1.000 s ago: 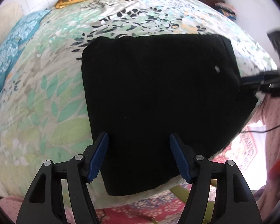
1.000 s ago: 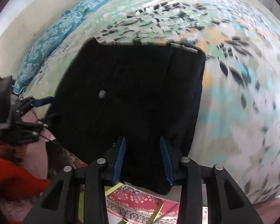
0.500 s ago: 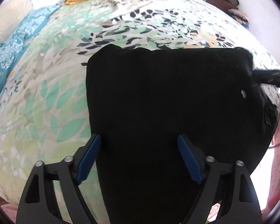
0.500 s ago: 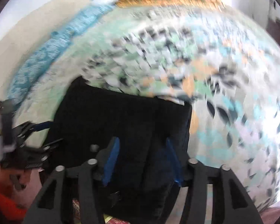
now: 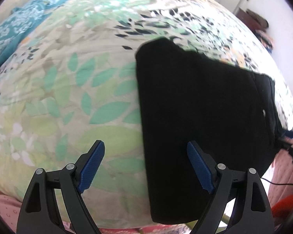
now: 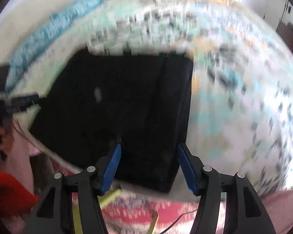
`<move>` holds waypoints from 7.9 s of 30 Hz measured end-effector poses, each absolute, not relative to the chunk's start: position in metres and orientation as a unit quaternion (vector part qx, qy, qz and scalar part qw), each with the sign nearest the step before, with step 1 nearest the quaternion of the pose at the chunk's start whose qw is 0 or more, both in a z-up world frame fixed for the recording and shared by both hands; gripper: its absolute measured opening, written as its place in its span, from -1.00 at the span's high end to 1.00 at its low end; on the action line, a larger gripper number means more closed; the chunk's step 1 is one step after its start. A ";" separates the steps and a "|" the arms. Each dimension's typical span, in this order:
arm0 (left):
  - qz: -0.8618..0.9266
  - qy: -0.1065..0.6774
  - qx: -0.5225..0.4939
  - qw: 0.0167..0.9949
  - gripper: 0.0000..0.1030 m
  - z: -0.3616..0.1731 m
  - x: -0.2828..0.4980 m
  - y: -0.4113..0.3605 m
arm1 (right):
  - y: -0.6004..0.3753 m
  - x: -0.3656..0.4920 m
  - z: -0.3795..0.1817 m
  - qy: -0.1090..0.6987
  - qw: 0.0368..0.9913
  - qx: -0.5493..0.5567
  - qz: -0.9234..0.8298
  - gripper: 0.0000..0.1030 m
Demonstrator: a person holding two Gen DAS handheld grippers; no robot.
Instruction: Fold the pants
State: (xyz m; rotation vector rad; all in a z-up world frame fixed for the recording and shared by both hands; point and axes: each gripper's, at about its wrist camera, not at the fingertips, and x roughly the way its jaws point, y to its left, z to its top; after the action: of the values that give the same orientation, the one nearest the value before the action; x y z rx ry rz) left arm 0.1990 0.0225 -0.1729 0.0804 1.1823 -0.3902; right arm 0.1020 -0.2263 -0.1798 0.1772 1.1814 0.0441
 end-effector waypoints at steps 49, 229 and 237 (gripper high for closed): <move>-0.079 0.464 0.029 0.882 -0.99 -0.227 0.366 0.103 | -0.245 0.138 -0.154 0.553 0.804 0.093 -0.197 -0.18; -0.179 0.501 -0.023 0.846 0.09 -0.149 0.341 -0.050 | -0.346 0.305 -0.167 0.478 0.844 0.239 0.048 -0.04; -0.127 0.431 0.056 0.892 -0.65 -0.143 0.233 -0.021 | -0.323 0.188 -0.176 0.443 0.866 0.233 -0.007 -0.96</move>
State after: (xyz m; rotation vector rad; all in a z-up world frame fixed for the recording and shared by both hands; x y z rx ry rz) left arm 0.2330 -0.0210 -0.1427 0.1158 0.8951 -0.2632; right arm 0.1878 -0.3233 -0.1763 0.4884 0.9275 -0.0156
